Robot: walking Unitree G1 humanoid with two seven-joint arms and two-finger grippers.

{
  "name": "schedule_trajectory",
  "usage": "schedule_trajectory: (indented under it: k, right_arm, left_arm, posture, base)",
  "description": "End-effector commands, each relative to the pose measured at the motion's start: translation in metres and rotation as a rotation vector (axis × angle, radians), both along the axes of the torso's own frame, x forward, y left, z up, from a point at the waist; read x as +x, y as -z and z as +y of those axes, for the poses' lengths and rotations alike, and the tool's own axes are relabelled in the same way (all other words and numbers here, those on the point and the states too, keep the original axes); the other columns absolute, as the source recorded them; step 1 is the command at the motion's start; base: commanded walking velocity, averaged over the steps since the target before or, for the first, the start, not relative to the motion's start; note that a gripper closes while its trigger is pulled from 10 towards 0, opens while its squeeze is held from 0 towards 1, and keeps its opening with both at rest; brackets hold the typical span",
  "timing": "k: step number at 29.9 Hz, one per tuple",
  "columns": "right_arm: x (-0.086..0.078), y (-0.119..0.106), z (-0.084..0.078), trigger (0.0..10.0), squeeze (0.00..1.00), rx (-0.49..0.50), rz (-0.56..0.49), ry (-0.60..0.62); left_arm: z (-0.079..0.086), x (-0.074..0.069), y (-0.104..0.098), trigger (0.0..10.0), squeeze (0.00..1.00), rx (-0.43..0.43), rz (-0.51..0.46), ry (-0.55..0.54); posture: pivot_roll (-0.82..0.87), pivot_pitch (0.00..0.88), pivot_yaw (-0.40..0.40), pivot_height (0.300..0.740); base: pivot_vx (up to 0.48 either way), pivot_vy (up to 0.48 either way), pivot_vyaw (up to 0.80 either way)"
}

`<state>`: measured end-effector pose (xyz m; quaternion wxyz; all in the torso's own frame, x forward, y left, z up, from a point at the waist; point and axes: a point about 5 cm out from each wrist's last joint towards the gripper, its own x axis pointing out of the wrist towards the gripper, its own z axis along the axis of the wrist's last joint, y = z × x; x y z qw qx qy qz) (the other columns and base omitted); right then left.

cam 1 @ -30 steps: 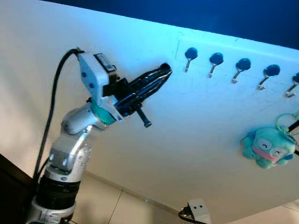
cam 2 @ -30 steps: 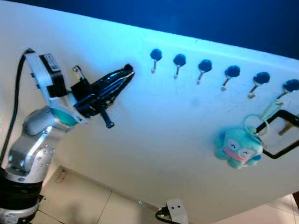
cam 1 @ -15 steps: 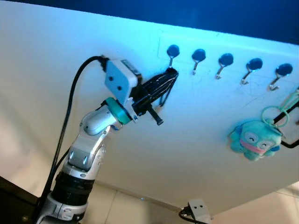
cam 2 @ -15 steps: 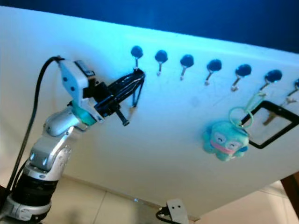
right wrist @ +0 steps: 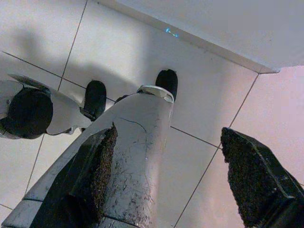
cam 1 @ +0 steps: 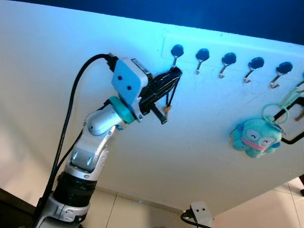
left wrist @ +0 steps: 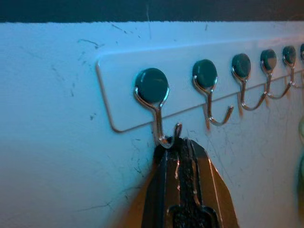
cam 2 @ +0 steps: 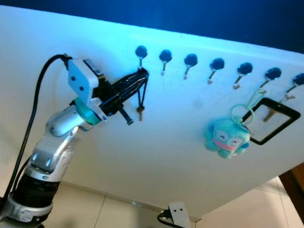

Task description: Hang keys on a hook

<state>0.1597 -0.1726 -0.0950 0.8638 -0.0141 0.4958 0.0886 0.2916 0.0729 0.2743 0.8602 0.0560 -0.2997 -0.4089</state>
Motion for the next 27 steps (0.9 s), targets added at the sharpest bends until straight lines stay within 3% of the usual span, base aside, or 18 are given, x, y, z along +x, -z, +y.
schedule_trajectory:
  k: [1, 7, 12, 18, 27]
  right_arm:
    - [-0.017, 0.007, -0.004, 10.0, 0.0, -0.008, 0.065, 0.004]
    - [-0.017, 0.006, -0.005, 10.0, 0.0, -0.011, 0.065, 0.001]
    - [-0.018, 0.007, -0.005, 10.0, 0.0, -0.014, 0.067, -0.004]
    - [-0.018, 0.007, -0.006, 10.0, 0.0, -0.017, 0.068, -0.015]
    - [-0.017, 0.006, -0.006, 10.0, 0.0, -0.018, 0.066, -0.017]
  left_arm:
    - [0.008, -0.008, -0.009, 10.0, 0.0, -0.03, -0.048, 0.014]
    - [0.018, -0.013, -0.009, 10.0, 0.0, -0.037, -0.047, 0.02]
    - [0.029, -0.024, -0.005, 10.0, 0.0, -0.019, -0.013, 0.095]
    - [0.033, -0.039, 0.006, 10.0, 0.0, 0.082, 0.046, 0.213]
    - [0.036, -0.042, 0.006, 10.0, 0.0, 0.084, 0.053, 0.224]
  posture:
    - [0.14, 0.035, 0.045, 0.74]
    - [0.14, 0.037, 0.04, 0.74]
    - [0.15, 0.04, 0.036, 0.74]
    - [0.16, 0.045, 0.032, 0.74]
    - [0.15, 0.045, 0.026, 0.74]
  base:
    - [0.0, 0.0, 0.0]
    - [0.0, 0.0, 0.0]
    - [0.0, 0.0, 0.0]
    - [0.0, 0.0, 0.0]
    - [0.0, 0.0, 0.0]
